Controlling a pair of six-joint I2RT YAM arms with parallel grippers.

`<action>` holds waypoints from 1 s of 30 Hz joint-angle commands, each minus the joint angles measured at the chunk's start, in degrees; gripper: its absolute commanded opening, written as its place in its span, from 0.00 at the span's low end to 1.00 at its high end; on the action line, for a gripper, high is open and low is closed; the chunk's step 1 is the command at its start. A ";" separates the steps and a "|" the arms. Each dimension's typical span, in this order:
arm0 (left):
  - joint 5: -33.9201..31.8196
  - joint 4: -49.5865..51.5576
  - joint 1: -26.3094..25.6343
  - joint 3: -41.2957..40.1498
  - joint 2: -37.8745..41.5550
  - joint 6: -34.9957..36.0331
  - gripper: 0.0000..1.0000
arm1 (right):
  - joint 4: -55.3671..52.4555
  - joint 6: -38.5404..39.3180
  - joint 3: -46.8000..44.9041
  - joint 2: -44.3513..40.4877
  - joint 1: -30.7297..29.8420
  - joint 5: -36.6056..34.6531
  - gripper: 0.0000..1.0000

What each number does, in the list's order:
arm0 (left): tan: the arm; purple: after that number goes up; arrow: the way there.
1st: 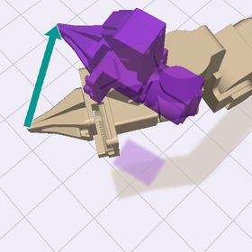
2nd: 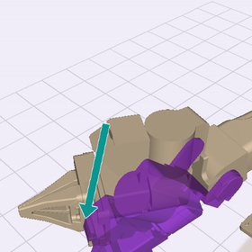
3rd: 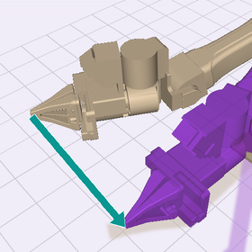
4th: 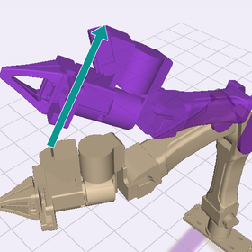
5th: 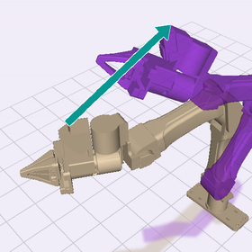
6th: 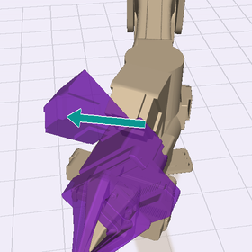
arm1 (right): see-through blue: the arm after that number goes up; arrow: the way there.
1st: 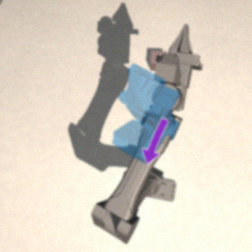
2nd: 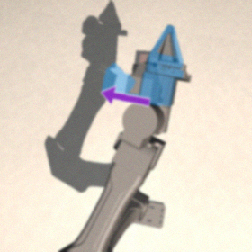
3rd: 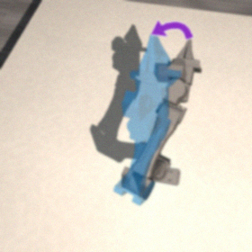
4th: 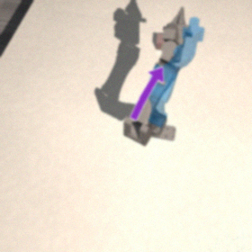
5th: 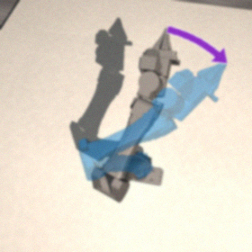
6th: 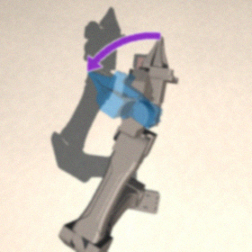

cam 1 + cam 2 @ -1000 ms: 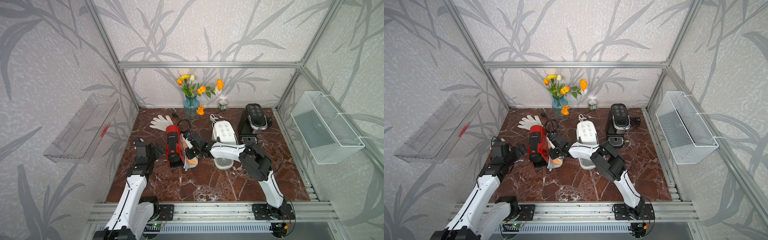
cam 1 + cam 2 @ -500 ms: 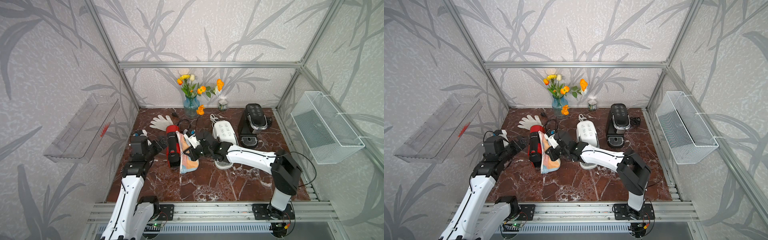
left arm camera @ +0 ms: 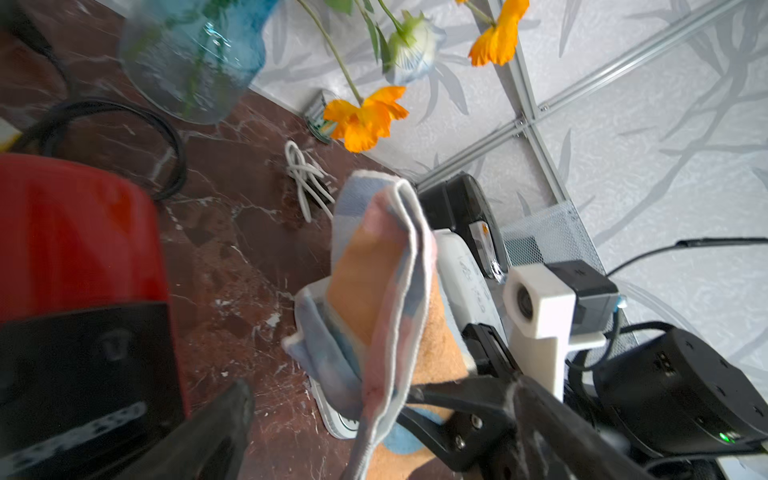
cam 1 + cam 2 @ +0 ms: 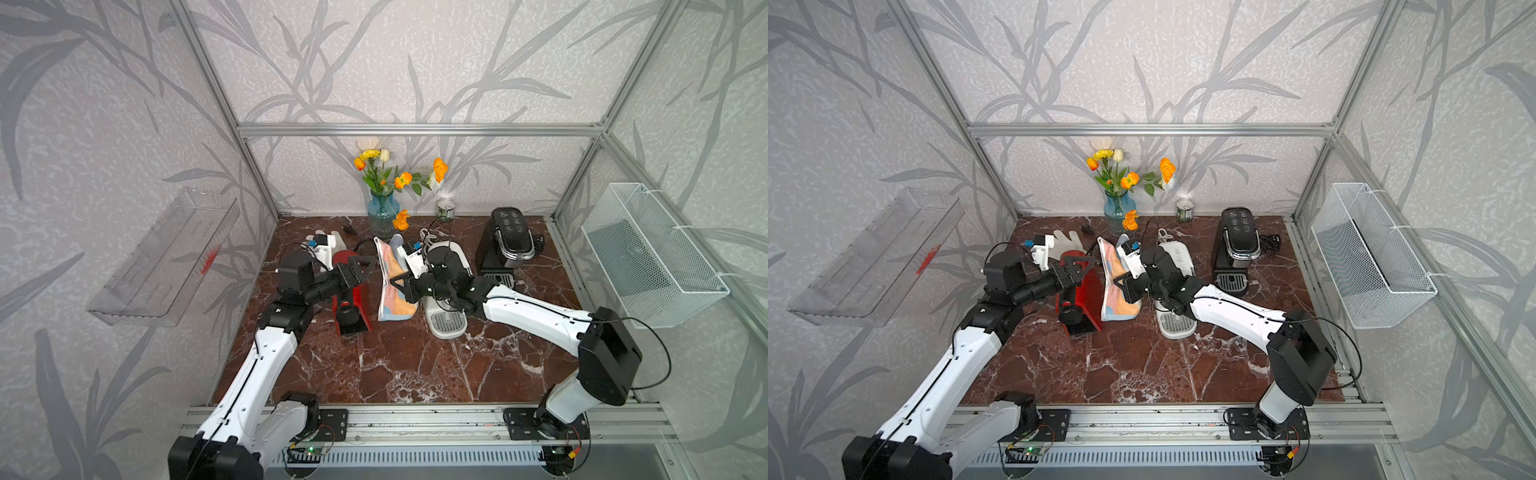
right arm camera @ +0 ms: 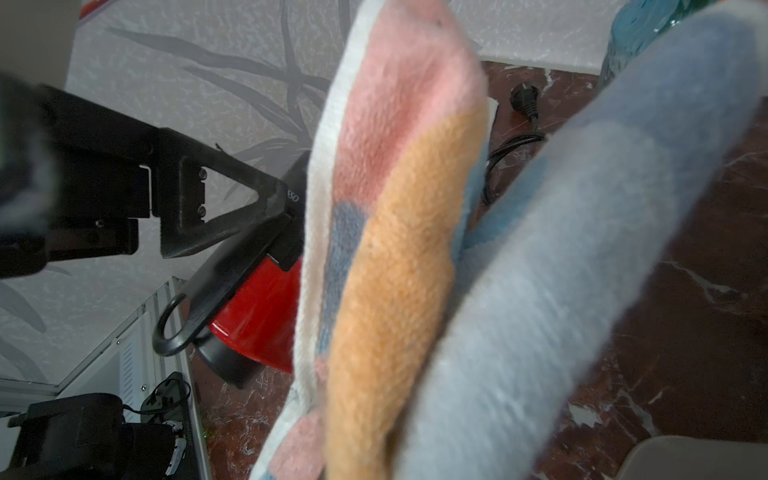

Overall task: Wipe the surface of a coffee machine
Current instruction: Adjust the cleaning item.

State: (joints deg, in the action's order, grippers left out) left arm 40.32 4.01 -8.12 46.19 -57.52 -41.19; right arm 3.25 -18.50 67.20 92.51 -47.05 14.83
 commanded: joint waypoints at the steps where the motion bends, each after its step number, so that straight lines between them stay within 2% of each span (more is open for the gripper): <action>1: 2.47 -3.35 -1.84 2.70 -0.95 0.07 0.97 | 3.46 2.77 -0.91 -3.68 -0.24 1.00 0.05; 6: 4.43 -8.13 -3.25 2.99 -3.85 -2.31 0.99 | 7.25 3.23 -3.01 -5.87 -0.24 4.61 0.05; 12: 4.79 -8.92 -5.16 5.20 -7.53 -2.55 0.99 | 9.28 2.99 -4.72 -7.09 -0.24 3.92 0.05; 20: 3.81 -12.18 -9.95 5.51 -12.16 -3.09 0.96 | 12.27 1.64 -5.76 -6.99 -0.24 6.77 0.05; 26: 3.23 -12.21 -11.21 5.92 -15.06 -2.22 0.96 | 15.58 0.44 -7.56 -7.61 -0.24 7.42 0.04; 30: 3.25 -12.76 -11.48 6.81 -16.16 -2.60 0.90 | 16.26 -0.22 -7.62 -6.92 -0.24 8.04 0.05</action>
State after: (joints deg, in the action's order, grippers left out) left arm 43.53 -6.70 -19.16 50.70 -73.49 -43.68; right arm 15.14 -17.80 59.48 86.85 -47.16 21.45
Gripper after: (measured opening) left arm 0.908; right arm 0.109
